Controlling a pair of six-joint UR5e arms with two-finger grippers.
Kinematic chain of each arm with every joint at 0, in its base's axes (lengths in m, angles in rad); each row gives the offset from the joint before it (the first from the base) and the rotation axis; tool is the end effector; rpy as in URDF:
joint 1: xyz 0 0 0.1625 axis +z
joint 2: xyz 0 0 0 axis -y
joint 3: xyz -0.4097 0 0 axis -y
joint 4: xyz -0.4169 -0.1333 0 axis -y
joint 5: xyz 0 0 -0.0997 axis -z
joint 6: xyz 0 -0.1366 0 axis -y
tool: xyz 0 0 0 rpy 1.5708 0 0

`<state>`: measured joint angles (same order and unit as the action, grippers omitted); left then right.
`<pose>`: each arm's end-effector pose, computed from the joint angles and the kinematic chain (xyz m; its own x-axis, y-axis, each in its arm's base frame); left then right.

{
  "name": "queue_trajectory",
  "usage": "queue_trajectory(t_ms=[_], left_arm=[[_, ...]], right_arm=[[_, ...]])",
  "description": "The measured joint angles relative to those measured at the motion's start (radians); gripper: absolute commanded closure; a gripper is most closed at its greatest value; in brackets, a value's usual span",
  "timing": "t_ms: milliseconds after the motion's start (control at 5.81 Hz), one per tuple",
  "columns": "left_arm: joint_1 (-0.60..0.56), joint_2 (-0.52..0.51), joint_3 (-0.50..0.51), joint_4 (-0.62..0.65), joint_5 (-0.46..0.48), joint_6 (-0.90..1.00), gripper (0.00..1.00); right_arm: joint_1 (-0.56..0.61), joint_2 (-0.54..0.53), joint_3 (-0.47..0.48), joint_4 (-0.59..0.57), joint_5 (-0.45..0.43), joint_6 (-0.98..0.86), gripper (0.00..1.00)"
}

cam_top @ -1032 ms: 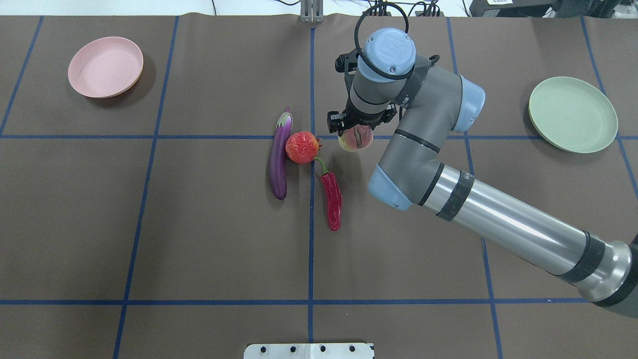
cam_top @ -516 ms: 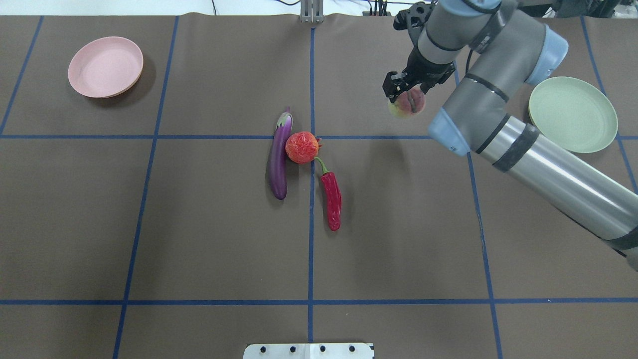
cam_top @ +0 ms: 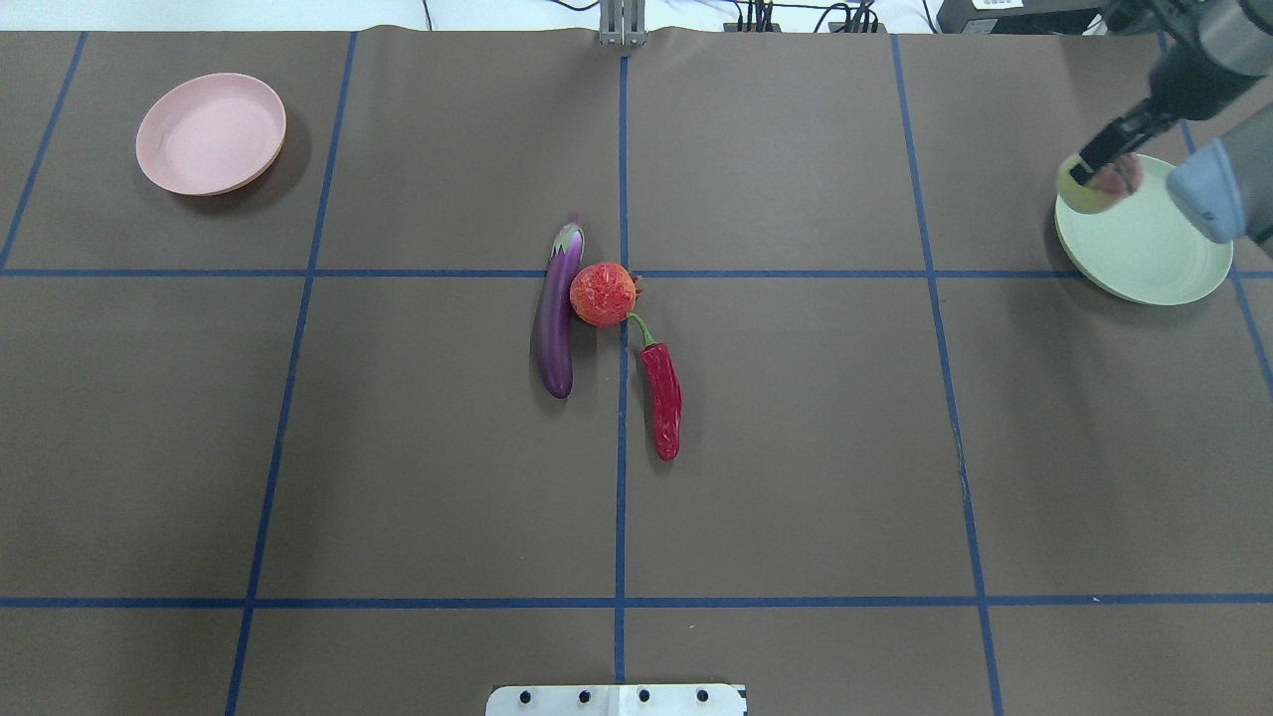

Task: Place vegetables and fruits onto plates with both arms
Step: 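Carry the peach with the right gripper onto the green plate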

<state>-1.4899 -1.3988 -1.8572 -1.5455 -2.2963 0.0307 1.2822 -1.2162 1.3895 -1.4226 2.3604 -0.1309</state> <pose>-0.0060 -0.4544 0.6115 0.7381 0.1497 -0.6578 -0.1032 0.9886 0.1092 -0.1581 -0.6602 0.5346 0.5707 -0.5307 0.6267 0.3475 0.8475 0.4012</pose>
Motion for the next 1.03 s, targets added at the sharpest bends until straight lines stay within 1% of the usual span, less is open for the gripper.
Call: queue_trajectory(t_ms=[172, 344, 516, 688, 860, 1032], left_arm=[[0.0, -0.002, 0.0, 0.0, 0.0, 0.0, 0.0], [0.0, -0.003, 0.0, 0.0, 0.0, 0.0, 0.0], [0.0, -0.003, 0.001, 0.0, 0.0, 0.0, 0.0], [0.001, -0.003, 0.001, 0.001, 0.0, 0.0, 0.0], [0.002, -0.003, 0.0, 0.001, -0.001, 0.0, 0.0], [0.002, -0.004, -0.003, 0.0, -0.001, 0.0, 0.0]], right_arm=[[0.039, -0.054, -0.055, 0.028, 0.01, -0.106, 0.51], [0.051, -0.067, -0.128, 0.088, 0.013, -0.139, 0.01], [0.053, -0.066, -0.165, 0.124, 0.014, -0.14, 0.0], [0.054, -0.064, -0.173, 0.137, 0.016, -0.099, 0.0], [0.054, -0.06, -0.162, 0.14, 0.017, -0.014, 0.0], [0.054, -0.054, -0.125, 0.142, 0.017, 0.103, 0.0]])
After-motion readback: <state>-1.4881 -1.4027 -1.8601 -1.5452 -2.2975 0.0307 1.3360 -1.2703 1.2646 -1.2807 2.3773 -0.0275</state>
